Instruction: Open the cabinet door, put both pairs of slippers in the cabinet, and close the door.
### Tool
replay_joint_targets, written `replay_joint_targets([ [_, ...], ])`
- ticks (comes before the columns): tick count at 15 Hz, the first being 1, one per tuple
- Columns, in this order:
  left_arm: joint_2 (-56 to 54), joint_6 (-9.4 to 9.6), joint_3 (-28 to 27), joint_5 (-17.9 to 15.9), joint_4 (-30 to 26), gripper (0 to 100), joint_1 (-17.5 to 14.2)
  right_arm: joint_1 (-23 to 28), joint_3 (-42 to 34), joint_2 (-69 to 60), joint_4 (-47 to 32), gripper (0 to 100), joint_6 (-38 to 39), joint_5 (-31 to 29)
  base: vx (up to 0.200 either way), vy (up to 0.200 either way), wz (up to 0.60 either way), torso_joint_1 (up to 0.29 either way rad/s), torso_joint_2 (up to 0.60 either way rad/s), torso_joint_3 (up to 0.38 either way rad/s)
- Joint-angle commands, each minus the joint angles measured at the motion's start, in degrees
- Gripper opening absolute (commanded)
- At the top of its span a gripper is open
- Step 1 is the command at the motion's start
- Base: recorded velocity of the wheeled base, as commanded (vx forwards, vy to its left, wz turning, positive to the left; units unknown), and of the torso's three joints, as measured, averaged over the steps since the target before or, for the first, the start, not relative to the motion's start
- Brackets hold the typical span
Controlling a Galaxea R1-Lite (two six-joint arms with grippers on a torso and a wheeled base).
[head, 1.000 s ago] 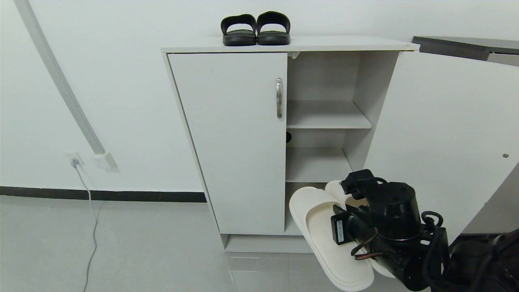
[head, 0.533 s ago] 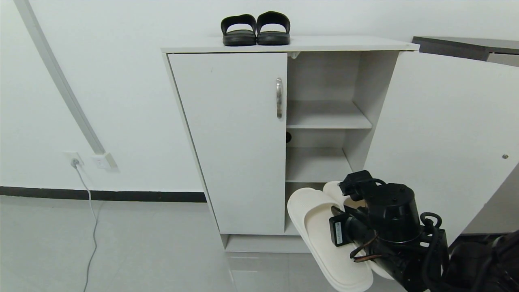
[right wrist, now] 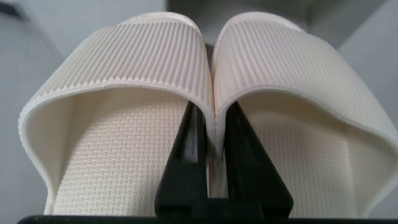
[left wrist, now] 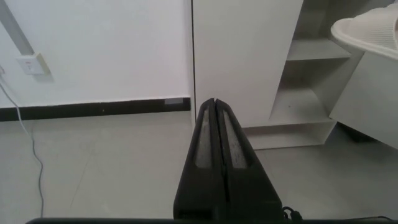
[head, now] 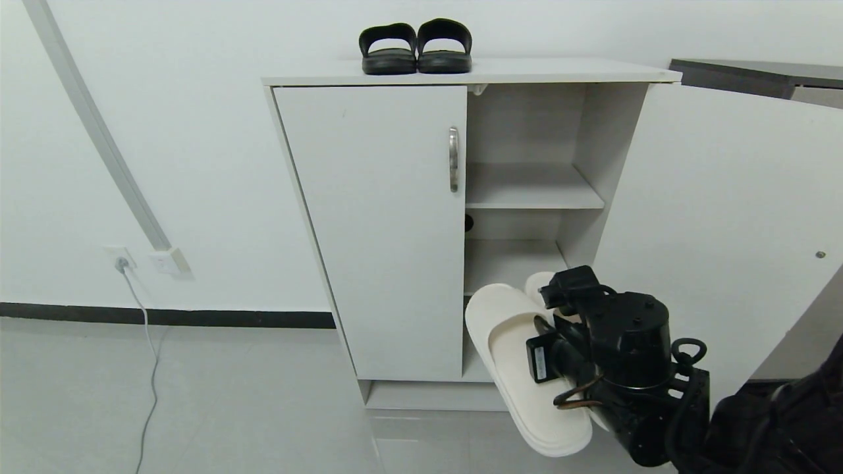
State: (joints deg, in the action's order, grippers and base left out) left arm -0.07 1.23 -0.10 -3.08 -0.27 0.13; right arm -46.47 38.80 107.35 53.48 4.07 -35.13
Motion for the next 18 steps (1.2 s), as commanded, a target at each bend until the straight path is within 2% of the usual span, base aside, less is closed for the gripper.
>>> replay_joint_targets([
  [1, 0.16, 0.0, 0.01, 0.01, 0.0, 0, 0.04, 0.06, 4.53, 4.01, 0.05, 0, 2.26, -3.1, 0.0, 0.0, 0.0, 0.0, 0.0, 0.0],
  [2, 0.16, 0.0, 0.01, 0.01, 0.0, 0, 0.04, 0.06, 4.53, 4.01, 0.05, 0, 2.26, -3.1, 0.0, 0.0, 0.0, 0.0, 0.0, 0.0],
  [3, 0.16, -0.09, 0.01, 0.01, 0.0, 0, -0.05, 0.68, 8.66, 5.94, -1.62, 0, 5.95, -4.51, 0.0, 0.0, 0.0, 0.0, 0.0, 0.0],
  [4, 0.16, -0.09, 0.01, 0.01, 0.0, 0, -0.05, 0.77, 9.71, 6.91, -3.91, 0, 8.94, -4.51, 0.0, 0.0, 0.0, 0.0, 0.0, 0.0],
  [7, 0.16, -0.18, 0.01, 0.1, 0.0, 0, 0.04, 0.42, 9.8, 7.26, -4.44, 0, 9.29, -4.59, 0.0, 0.0, 0.0, 0.0, 0.0, 0.0],
  [12, 0.16, -0.35, 0.01, 0.1, 0.0, 0, -0.05, 0.5, 10.42, 9.28, -4.35, 0, 9.29, -4.68, 0.0, -0.2, 0.0, 0.002, 0.0, 0.004],
  [18, 0.16, -0.35, 0.01, 0.1, 0.0, 0, -0.05, 2.09, 10.77, 12.01, -3.47, 0, 9.11, -6.0, 0.0, 0.0, 0.0, 0.0, 0.0, 0.0],
])
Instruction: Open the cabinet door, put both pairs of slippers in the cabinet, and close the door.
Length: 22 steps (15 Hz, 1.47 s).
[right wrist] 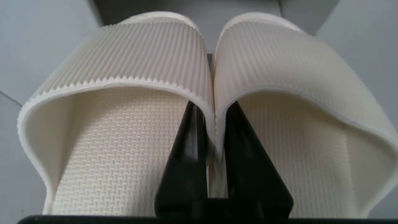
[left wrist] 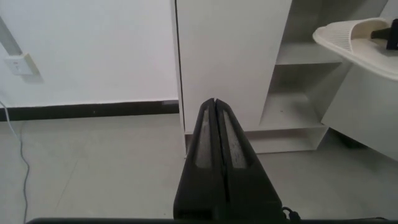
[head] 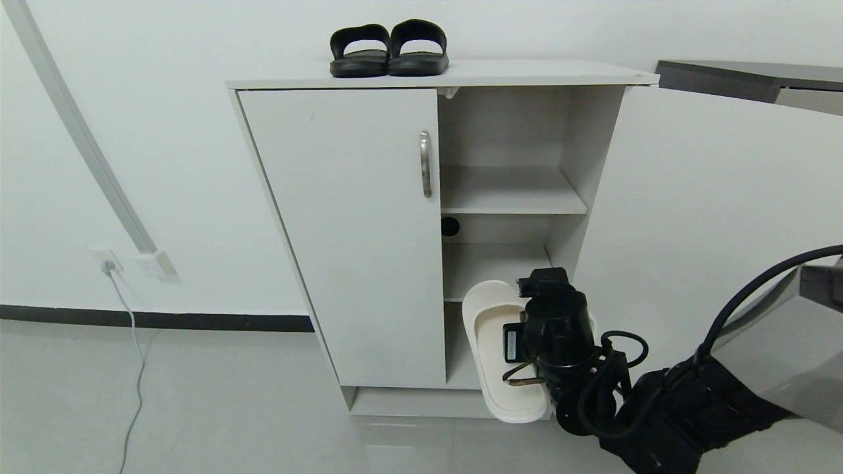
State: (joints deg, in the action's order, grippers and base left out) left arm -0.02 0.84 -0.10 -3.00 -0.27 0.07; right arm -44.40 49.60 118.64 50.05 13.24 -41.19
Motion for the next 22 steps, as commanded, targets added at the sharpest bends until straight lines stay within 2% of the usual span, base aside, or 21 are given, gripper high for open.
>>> replay_joint_targets([
  [1, 0.11, 0.04, 0.01, 0.01, 0.0, 0, 0.01, 0.01, -0.03, 1.33, 0.13, 0, 0.03, 0.06, 0.0, 0.0, 0.0, 0.0, 0.0, 0.0],
  [3, 0.11, 0.04, 0.01, 0.01, 0.0, 0, 0.01, 0.01, -0.3, 2.47, 2.68, 0, -0.32, 0.5, 0.0, 0.0, 0.0, 0.0, 0.0, 0.0],
  [11, 0.11, 0.13, 0.01, 0.01, 0.0, 0, 0.01, 0.1, 3.13, 6.43, 3.3, 0, -0.76, 0.67, 0.0, 0.0, 0.0, 0.0, 0.0, 0.0],
  [17, 0.11, 0.13, 0.01, 0.01, 0.0, 0, 0.01, 1.51, 8.67, 11.18, 3.38, 0, -2.6, 0.67, 0.0, 0.0, 0.0, 0.005, 0.0, -0.173],
  [20, 0.11, 0.13, 0.01, 0.01, 0.0, 0, 0.1, 1.68, 8.84, 11.62, 4.09, 0, -2.6, 0.67, 0.0, 0.0, 0.0, 0.004, -0.01, -0.186],
  [22, 0.11, 0.04, 0.01, 0.01, 0.0, 0, 0.01, 2.03, 8.67, 12.93, 9.36, 0, -4.45, 0.59, 0.0, 0.0, 0.0, 0.004, 0.0, -0.043],
])
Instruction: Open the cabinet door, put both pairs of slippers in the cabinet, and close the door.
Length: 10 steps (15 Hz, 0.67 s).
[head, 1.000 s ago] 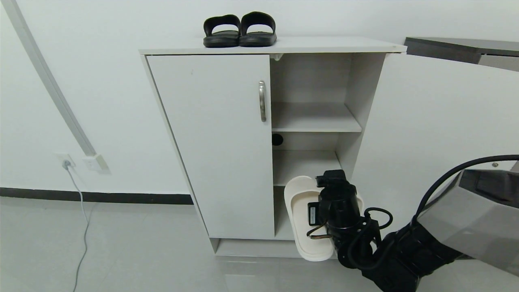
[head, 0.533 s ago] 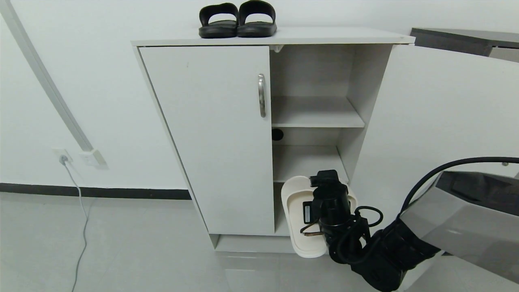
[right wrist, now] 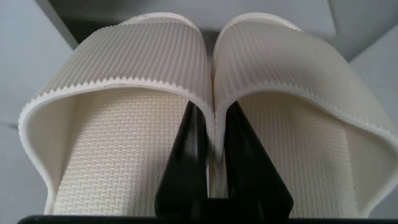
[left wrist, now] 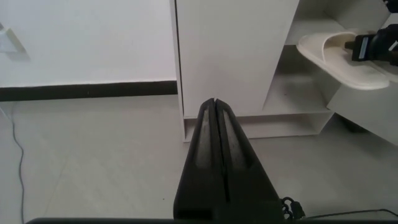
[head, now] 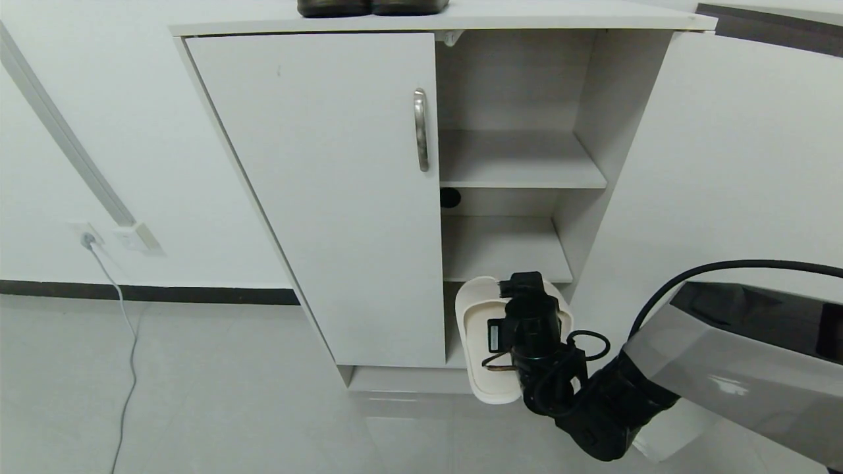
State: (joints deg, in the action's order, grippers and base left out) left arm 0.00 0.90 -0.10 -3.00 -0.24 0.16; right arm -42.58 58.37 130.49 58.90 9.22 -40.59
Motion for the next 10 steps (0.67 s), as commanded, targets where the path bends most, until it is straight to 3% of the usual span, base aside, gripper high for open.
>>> replay_joint_targets([
  [1, 0.09, -0.02, 0.01, 0.01, -0.02, 0, 0.02, 0.39, -0.27, 2.14, 5.26, 0, -2.18, -0.01, 0.0, 0.0, 0.0, 0.0, 0.0, 0.0],
  [3, 0.09, -0.02, 0.01, 0.01, -0.02, 0, -0.07, 1.45, -0.89, 3.98, 12.9, 0, -6.93, 0.16, 0.0, 0.0, 0.0, 0.0, 0.0, 0.0],
  [10, 0.09, -0.02, 0.01, 0.01, -0.02, 0, -0.07, 2.06, -0.71, 4.16, 13.43, 0, -6.93, 0.52, 0.0, 0.0, 0.0, 0.0, 0.0, 0.0],
])
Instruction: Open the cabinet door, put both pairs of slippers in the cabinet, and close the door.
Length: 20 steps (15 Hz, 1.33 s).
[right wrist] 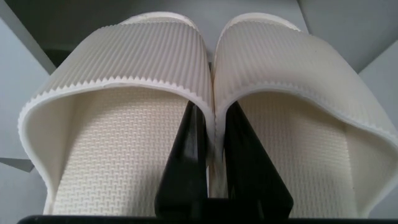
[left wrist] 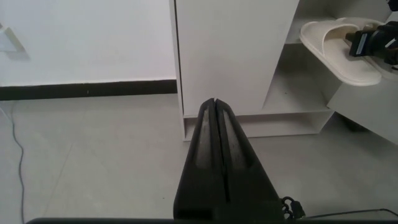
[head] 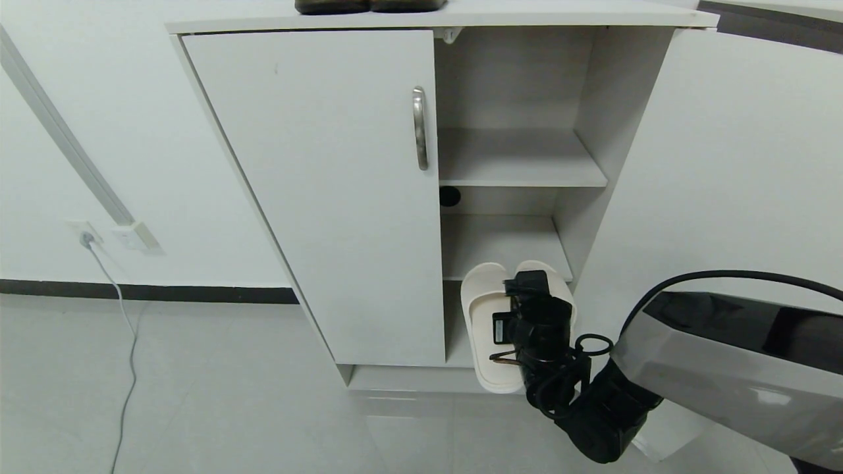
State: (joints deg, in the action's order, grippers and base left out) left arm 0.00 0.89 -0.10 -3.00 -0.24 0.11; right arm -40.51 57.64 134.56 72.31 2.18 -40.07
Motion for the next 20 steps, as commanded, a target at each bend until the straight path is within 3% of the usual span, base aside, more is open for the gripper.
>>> replay_joint_targets([
  [1, 0.09, -0.01, 0.01, 0.01, -0.02, 0, -0.02, 0.08, 0.02, 0.09, 0.02, 0, 0.02, -0.01, 0.0, 0.0, 0.0, 0.0, 0.0, 0.0],
  [10, 0.09, -0.01, 0.01, 0.01, 0.07, 0, -0.02, 0.43, 0.19, 0.26, 0.02, 0, 0.02, 0.34, 0.178, 0.0, 0.0, 0.002, 0.0, 0.001],
  [16, 0.09, -0.1, 0.01, 0.01, 0.07, 0, -0.02, 1.75, 2.13, 1.14, -0.77, 0, 0.02, 3.6, 0.0, 0.0, 0.0, 0.0, 0.0, 0.0],
  [20, 0.09, -0.1, 0.01, 0.01, 0.07, 0, -0.02, 4.12, 10.39, 3.52, -6.22, 0, 0.1, 3.86, 0.0, 0.0, 0.0, 0.0, 0.0, 0.0],
])
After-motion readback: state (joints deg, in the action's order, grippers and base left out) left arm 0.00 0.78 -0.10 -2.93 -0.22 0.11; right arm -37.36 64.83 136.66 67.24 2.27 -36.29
